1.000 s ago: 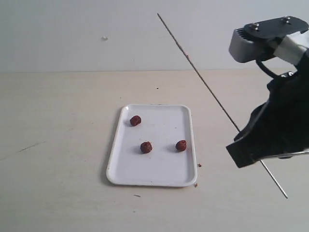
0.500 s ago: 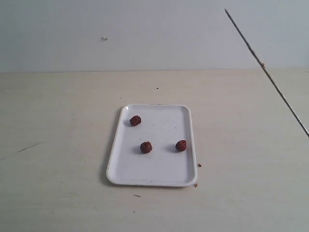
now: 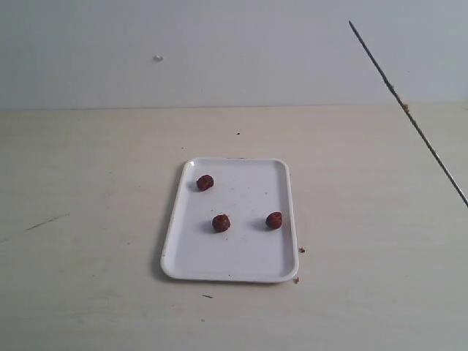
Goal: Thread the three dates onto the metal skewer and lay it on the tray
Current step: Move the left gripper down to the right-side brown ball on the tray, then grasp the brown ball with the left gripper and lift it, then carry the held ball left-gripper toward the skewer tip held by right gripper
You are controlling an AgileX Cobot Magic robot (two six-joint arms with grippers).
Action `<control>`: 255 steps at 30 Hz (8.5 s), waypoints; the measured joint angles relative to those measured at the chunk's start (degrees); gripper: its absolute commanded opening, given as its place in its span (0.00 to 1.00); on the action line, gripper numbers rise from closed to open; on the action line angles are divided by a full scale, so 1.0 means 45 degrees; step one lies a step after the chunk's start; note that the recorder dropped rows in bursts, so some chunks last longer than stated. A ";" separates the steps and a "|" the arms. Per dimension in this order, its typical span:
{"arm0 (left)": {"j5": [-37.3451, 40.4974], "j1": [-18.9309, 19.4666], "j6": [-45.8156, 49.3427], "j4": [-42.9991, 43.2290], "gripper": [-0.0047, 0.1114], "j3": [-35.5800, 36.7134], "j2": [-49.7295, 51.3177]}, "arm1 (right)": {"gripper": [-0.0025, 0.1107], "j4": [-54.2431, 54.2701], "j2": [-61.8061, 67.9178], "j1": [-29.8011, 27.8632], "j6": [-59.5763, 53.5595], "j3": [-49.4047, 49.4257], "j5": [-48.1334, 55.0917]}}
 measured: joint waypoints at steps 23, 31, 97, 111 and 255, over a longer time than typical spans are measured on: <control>1.2967 -0.0577 1.5614 -0.1823 0.10 -1.1261 1.2468 | 0.02 0.0203 0.0000 0.0000 0.1533 0.0000 0.0259; 1.2675 -0.3681 1.3362 0.2441 0.26 -1.1261 1.3672 | 0.02 0.0203 0.0000 0.0000 0.1407 0.0000 0.0284; 1.1560 -0.7790 0.3359 0.1515 0.50 -1.5818 1.9835 | 0.02 -0.0774 0.0000 0.0000 0.1552 0.0000 0.1433; 1.1977 -0.7816 0.3334 0.1575 0.28 -1.5921 1.9471 | 0.02 -0.0229 0.0000 0.0000 0.1580 0.0000 0.1433; 1.5786 -0.4389 2.0067 -0.5199 0.20 -1.6652 1.6690 | 0.02 -0.1575 0.6093 0.0000 -0.0308 0.1388 -0.1965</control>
